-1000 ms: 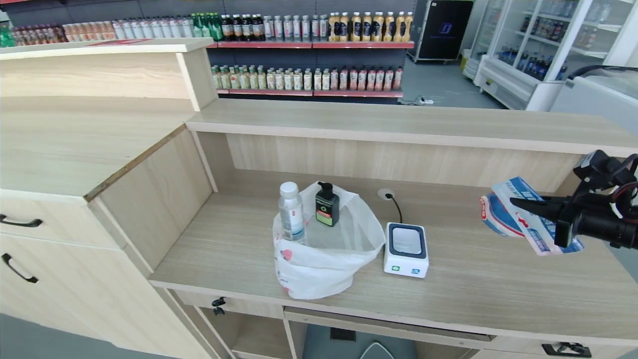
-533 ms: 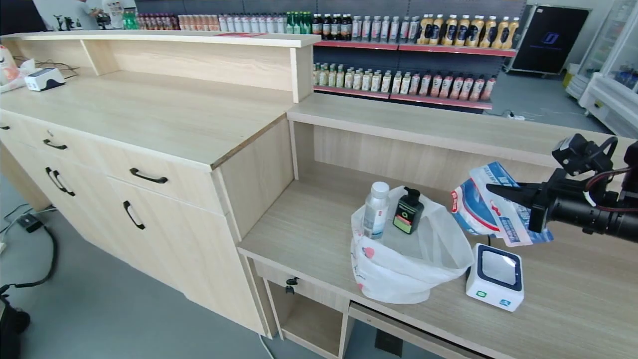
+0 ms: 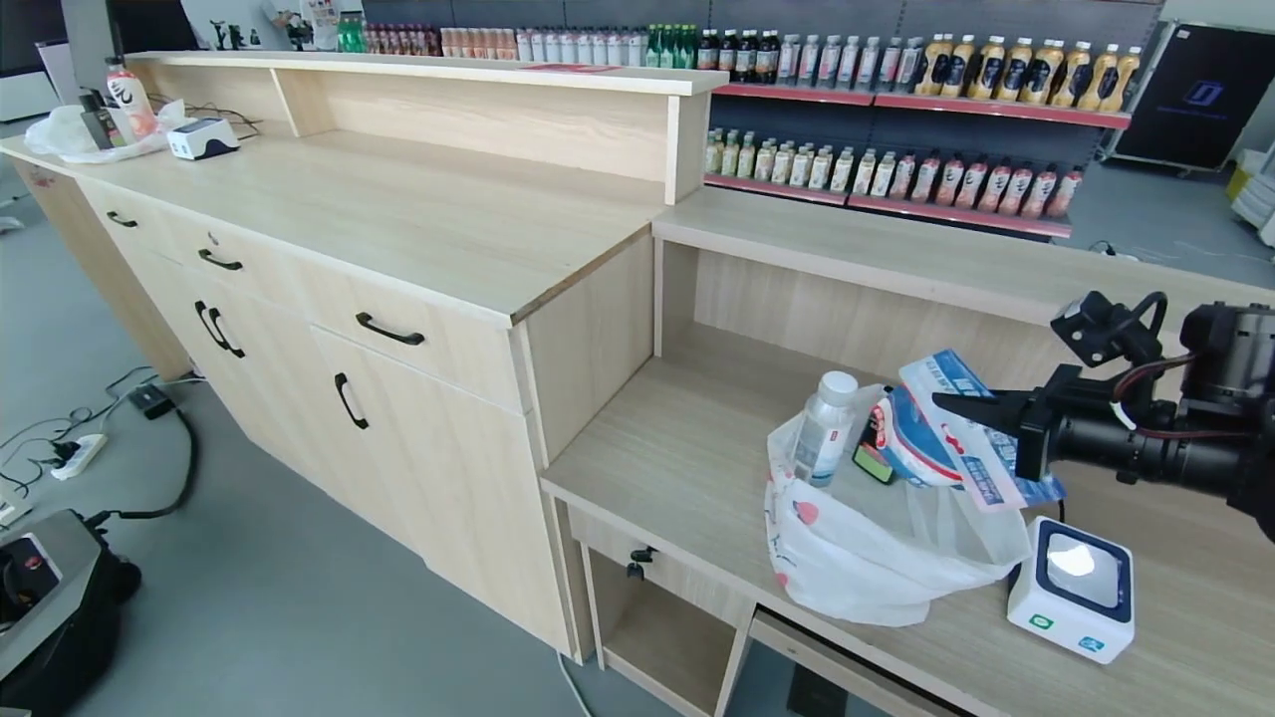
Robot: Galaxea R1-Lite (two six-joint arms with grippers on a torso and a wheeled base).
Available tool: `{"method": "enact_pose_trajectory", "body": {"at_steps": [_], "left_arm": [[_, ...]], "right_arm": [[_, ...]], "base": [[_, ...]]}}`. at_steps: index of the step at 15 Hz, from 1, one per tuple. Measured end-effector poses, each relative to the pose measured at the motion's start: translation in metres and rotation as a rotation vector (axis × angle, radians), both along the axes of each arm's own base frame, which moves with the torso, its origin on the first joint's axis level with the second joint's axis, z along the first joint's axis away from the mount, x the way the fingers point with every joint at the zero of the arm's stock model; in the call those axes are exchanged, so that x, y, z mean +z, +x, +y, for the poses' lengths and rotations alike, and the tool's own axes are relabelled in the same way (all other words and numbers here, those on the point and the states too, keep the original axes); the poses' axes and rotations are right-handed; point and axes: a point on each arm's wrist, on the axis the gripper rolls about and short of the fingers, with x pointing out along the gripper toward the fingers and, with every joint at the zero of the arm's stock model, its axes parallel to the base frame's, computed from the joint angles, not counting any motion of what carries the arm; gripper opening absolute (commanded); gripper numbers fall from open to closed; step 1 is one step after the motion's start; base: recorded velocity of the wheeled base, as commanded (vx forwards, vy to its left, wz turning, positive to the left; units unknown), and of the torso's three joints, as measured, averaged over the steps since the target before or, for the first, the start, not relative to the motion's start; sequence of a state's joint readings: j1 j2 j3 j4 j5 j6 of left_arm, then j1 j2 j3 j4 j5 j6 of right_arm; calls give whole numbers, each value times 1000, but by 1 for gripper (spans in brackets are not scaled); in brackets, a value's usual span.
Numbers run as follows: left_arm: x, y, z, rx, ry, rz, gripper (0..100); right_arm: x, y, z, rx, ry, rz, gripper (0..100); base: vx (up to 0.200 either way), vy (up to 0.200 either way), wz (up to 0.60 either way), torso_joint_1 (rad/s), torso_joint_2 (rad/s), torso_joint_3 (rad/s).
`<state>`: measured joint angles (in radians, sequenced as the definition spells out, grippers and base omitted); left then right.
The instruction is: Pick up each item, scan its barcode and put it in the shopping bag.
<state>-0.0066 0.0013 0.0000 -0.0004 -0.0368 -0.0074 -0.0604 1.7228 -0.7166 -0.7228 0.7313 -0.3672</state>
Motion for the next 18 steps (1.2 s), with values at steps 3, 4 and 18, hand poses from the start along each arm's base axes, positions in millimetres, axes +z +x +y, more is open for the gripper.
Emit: {"method": "enact_pose_trajectory", "body": {"at_steps": [3, 4, 18], "left_arm": [[0, 0, 0, 0, 0, 0, 100], [0, 0, 0, 1, 0, 0, 100], [0, 0, 0, 0, 0, 0, 100]], "right_arm": [[-11, 6, -2, -9, 19, 48, 0], [-14, 9, -2, -11, 27, 64, 0], [-74, 74, -4, -28, 91, 179, 0]], "base": [[0, 0, 0, 0, 0, 0], [0, 0, 0, 0, 0, 0], [0, 0, 0, 0, 0, 0]]}}
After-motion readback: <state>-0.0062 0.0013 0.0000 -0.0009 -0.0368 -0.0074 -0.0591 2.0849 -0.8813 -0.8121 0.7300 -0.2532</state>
